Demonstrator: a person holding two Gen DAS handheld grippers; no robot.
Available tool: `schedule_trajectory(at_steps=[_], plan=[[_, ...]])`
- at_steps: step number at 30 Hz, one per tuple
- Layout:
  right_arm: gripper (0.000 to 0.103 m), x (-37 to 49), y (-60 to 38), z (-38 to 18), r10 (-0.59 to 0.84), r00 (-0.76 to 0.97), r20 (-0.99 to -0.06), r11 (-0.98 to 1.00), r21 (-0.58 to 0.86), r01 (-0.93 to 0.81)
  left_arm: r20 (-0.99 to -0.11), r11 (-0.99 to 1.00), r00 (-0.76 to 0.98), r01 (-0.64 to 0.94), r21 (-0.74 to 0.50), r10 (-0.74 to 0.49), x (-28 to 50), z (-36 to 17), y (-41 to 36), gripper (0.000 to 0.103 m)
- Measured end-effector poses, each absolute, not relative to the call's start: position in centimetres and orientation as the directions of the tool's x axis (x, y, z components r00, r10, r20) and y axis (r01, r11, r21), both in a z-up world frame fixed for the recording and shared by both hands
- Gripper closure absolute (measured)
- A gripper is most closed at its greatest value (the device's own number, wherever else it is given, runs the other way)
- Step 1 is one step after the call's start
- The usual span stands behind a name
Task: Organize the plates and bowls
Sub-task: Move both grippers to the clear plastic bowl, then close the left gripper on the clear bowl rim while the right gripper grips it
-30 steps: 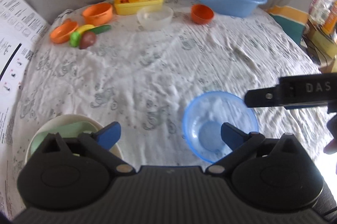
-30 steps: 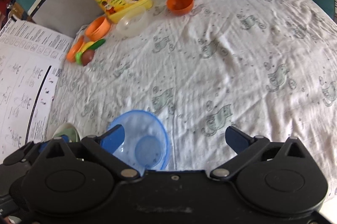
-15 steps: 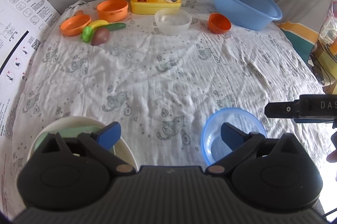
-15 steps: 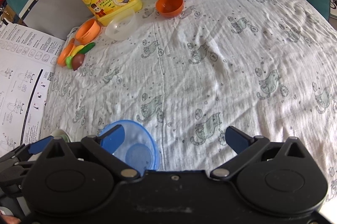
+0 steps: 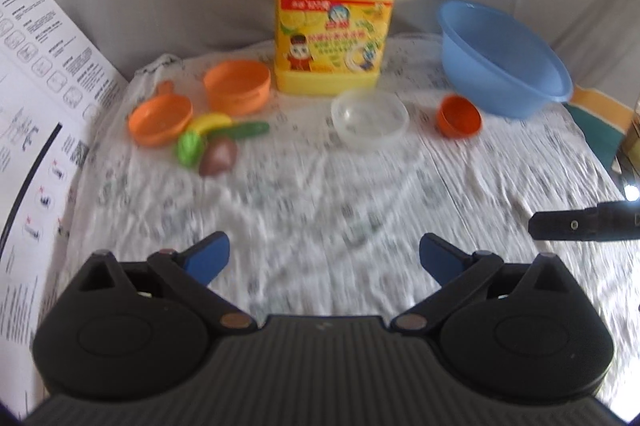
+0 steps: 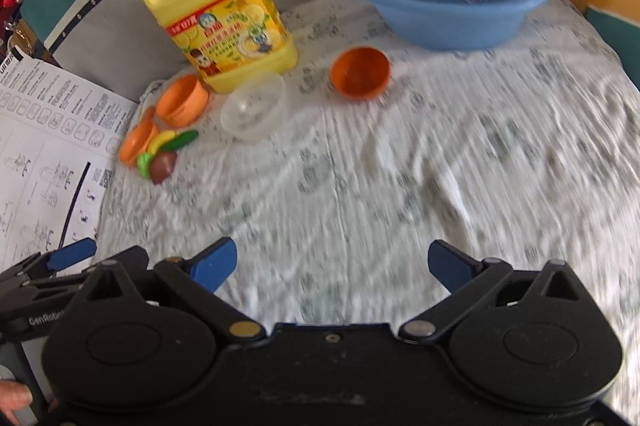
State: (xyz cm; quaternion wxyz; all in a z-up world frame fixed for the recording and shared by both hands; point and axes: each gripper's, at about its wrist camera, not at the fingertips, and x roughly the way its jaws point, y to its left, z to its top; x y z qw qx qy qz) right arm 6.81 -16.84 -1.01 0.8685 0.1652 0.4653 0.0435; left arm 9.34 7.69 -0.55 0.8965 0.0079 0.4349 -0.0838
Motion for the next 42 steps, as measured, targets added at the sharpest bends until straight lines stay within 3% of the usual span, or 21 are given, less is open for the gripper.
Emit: schedule_trajectory(at_steps=[12,18,27,32,42], plan=[[0.001,17.4,-15.4,-0.7,0.287,0.571,-0.769,0.92,0.388,0.059,-0.787,0.989,0.605,0.144,-0.038,-0.118,18.9,-2.5,6.0,0.0],[0.026,21.6,-14.7,-2.4,0.287,0.553,-0.782,0.918,0.39,0.074,-0.796,0.992,0.594,0.119,-0.051,-0.112,22.5,-4.4,5.0,0.003],[0.066,25.3,-13.3,-4.8,0.311,0.528,-0.79,0.913,0.403,0.065,-0.823,0.985,0.545,0.142,-0.095,-0.157,25.7,-6.7,3.5,0.037],[0.085,26.3,-12.3,-5.9,0.325,0.519,-0.79,0.908,0.414,0.062,-0.838,0.979,0.512,0.171,-0.114,-0.187,26.5,-7.9,2.7,0.072],[0.086,25.1,-11.4,-5.9,0.317,0.535,-0.783,0.915,0.401,0.045,-0.843,0.979,0.507,0.174,-0.104,-0.179,25.6,-8.0,2.5,0.074]])
